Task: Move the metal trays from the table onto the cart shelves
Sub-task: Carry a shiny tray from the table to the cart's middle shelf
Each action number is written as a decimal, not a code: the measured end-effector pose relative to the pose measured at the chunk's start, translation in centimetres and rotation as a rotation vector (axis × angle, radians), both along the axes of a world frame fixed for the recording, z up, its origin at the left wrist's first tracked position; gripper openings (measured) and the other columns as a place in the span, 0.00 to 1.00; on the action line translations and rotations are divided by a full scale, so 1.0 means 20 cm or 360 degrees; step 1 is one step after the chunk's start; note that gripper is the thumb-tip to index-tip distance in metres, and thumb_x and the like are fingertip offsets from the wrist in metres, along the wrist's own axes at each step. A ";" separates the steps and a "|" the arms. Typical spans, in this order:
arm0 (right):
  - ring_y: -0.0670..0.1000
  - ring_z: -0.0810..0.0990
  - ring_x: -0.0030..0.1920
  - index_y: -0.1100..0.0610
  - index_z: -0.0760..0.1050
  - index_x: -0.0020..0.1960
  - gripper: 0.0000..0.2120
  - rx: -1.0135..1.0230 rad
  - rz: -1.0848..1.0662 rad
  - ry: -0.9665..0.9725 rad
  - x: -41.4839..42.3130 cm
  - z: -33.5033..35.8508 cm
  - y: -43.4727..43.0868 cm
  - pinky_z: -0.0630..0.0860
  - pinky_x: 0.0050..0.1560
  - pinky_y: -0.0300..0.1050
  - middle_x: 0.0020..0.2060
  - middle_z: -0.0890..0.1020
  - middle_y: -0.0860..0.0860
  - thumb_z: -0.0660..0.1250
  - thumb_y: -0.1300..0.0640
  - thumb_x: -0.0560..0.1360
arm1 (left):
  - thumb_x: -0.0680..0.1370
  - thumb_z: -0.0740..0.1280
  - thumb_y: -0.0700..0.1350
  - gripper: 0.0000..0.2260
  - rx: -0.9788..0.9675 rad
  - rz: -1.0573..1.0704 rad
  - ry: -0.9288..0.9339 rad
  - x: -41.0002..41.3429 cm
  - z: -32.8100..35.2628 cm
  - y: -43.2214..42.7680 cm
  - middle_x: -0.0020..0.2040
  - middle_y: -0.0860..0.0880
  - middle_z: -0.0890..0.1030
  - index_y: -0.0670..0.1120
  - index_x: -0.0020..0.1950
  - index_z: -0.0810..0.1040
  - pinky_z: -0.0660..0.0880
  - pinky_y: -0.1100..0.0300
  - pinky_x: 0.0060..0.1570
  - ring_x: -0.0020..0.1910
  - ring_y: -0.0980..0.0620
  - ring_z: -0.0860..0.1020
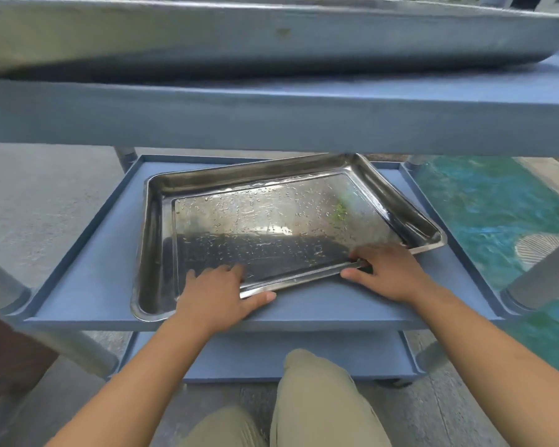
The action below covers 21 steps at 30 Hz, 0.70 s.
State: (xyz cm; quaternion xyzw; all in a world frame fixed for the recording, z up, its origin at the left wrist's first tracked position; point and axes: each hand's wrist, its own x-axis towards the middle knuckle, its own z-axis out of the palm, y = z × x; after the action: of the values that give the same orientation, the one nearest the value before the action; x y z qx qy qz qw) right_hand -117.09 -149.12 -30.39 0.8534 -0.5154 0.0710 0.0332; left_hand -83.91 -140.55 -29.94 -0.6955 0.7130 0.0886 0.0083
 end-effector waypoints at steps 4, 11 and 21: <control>0.54 0.75 0.62 0.51 0.76 0.61 0.34 0.0483 -0.0073 0.0099 0.03 0.15 0.03 0.72 0.58 0.49 0.58 0.80 0.50 0.54 0.26 0.72 | 0.67 0.49 0.80 0.44 0.0448 -0.0020 0.0025 0.00 0.15 0.00 0.70 0.49 0.73 0.52 0.73 0.64 0.53 0.28 0.68 0.68 0.44 0.71; 0.57 0.66 0.72 0.56 0.65 0.73 0.29 0.0799 -0.0295 0.0011 0.13 0.50 0.29 0.66 0.69 0.51 0.72 0.69 0.57 0.62 0.43 0.78 | 0.76 0.60 0.66 0.27 0.0592 0.0055 0.0040 0.04 0.51 0.21 0.64 0.47 0.75 0.49 0.67 0.69 0.64 0.38 0.67 0.64 0.43 0.73; 0.59 0.78 0.58 0.55 0.75 0.61 0.21 0.1301 -0.0465 -0.0052 0.21 1.27 0.64 0.76 0.56 0.51 0.56 0.82 0.56 0.62 0.42 0.76 | 0.79 0.62 0.55 0.19 0.0759 -0.0031 0.0119 -0.01 1.31 0.43 0.61 0.43 0.78 0.45 0.65 0.72 0.75 0.51 0.54 0.60 0.42 0.77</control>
State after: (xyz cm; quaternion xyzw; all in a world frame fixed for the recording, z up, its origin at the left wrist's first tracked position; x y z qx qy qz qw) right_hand -112.95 -136.38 -5.03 0.7132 -0.6169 -0.1309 -0.3060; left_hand -84.19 -131.85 -3.64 -0.6631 0.6784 0.2802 0.1468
